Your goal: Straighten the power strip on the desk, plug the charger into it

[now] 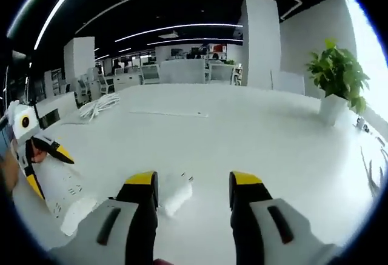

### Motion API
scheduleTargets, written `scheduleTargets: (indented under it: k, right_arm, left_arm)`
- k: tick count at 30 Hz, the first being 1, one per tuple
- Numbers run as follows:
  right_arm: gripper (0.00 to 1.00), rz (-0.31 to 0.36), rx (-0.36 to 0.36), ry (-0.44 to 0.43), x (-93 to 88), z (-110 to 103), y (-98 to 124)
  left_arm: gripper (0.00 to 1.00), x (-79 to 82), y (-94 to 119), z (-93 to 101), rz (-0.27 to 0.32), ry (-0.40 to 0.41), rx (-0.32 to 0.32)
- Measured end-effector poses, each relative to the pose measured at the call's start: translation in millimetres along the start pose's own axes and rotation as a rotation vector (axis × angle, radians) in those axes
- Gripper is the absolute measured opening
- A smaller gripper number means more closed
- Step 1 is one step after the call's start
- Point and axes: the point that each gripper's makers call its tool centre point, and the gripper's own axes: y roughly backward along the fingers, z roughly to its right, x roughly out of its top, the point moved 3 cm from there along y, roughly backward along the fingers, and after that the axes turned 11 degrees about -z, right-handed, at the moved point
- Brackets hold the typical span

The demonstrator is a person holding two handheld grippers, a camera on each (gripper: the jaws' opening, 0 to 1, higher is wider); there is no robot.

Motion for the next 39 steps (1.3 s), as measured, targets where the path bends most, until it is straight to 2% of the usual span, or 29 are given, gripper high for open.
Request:
scheduleTargets:
  k: [3, 5, 6, 8, 10, 12, 20, 24, 26, 30, 31, 34, 36, 37, 39]
  right_arm:
    - [0.46, 0.019, -0.015, -0.024, 1.1, -8.5, -1.0]
    - [0.46, 0.031, -0.001, -0.050, 1.9, -14.2, -10.0]
    - [0.46, 0.015, 0.011, -0.092, 0.1, -18.5, -19.2]
    - [0.46, 0.002, 0.001, -0.072, -1.4, -23.5, -27.4]
    - [0.45, -0.038, -0.084, -0.010, -9.7, -18.2, -32.1]
    - [0.45, -0.078, -0.077, 0.009, -17.8, -19.8, -36.1]
    - [0.44, -0.078, -0.056, 0.004, -19.9, -12.1, -25.4]
    - [0.44, -0.009, -0.066, -0.062, -6.7, -12.5, -27.0]
    - [0.44, 0.001, -0.071, -0.082, -3.9, -14.8, -31.9]
    - [0.44, -0.063, -0.101, -0.084, -17.4, -14.5, -43.9]
    - [0.43, -0.044, -0.084, -0.115, -16.6, -17.0, -44.2]
    - [0.43, -0.054, -0.075, -0.116, -19.3, -19.1, -45.5]
    - [0.43, -0.062, -0.062, -0.113, -19.9, -20.3, -45.8]
    - [0.43, -0.070, -0.051, -0.110, -20.7, -21.1, -45.8]
    - [0.43, -0.084, -0.035, -0.104, -22.0, -20.2, -44.9]
  left_arm:
    - [0.69, 0.1, -0.4, -0.4, 0.001, 0.002, 0.000]
    - [0.69, 0.8, -1.4, -0.4, 0.000, 0.001, 0.001]
    - [0.69, 0.9, -1.8, -0.2, 0.001, 0.000, 0.002]
    - [0.69, 0.9, -1.7, -0.1, 0.005, -0.002, 0.005]
    - [0.69, 0.9, -1.6, -0.2, 0.010, -0.003, 0.008]
    - [0.69, 1.2, -1.7, -0.5, 0.012, -0.004, 0.009]
    - [0.69, 1.9, -2.6, -0.4, 0.007, -0.002, 0.008]
    - [0.69, 2.2, -2.5, -0.3, 0.006, -0.005, 0.009]
    - [0.69, 2.4, -2.1, -0.2, 0.006, -0.009, 0.012]
    - [0.69, 2.2, -1.6, -0.3, 0.006, -0.012, 0.013]
    - [0.69, 1.7, -1.4, -0.4, 0.006, -0.010, 0.011]
    - [0.69, 2.5, -1.3, -0.1, -0.002, -0.017, 0.011]
    - [0.70, 3.6, -0.1, 0.3, -0.018, -0.051, 0.018]
    - [0.70, 2.5, 0.8, 1.7, -0.044, -0.067, 0.013]
    - [0.73, -5.5, 2.0, 1.7, -0.134, -0.132, 0.025]
